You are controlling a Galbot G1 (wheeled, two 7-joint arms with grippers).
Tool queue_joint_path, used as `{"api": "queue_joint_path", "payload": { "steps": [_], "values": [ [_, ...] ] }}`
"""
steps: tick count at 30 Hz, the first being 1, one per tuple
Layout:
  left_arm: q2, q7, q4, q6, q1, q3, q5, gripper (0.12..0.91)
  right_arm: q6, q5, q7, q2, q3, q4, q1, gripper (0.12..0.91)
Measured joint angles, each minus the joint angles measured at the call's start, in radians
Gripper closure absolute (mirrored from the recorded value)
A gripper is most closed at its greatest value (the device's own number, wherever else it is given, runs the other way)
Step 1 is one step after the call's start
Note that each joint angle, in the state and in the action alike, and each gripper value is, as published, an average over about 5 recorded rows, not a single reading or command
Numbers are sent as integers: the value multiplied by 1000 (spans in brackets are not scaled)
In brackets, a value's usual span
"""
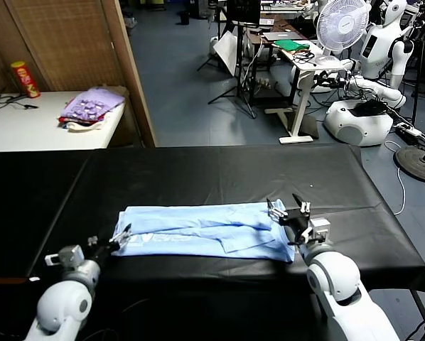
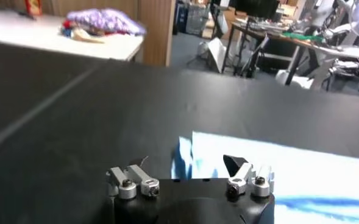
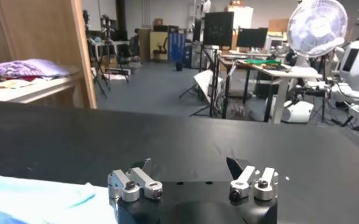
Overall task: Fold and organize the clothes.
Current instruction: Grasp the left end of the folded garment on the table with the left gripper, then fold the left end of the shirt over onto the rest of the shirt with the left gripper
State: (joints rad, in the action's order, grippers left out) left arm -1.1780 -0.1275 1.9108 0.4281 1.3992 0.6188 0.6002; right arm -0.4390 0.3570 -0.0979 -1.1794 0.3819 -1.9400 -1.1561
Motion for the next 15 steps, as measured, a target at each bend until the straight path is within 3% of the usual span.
{"api": "queue_joint_path", "payload": {
  "steps": [8, 10, 15],
  "values": [
    [-40, 41, -10, -30, 13, -18, -112, 833, 3, -12, 3, 1, -1, -4, 0, 227],
    [-41, 42, -10, -34, 11, -19, -147, 881, 4, -15, 3, 0, 0, -8, -2, 227],
    [-6, 64, -19, -73, 23, 3, -314, 876, 0, -12, 1, 5, 10, -28, -5, 227]
  ]
}}
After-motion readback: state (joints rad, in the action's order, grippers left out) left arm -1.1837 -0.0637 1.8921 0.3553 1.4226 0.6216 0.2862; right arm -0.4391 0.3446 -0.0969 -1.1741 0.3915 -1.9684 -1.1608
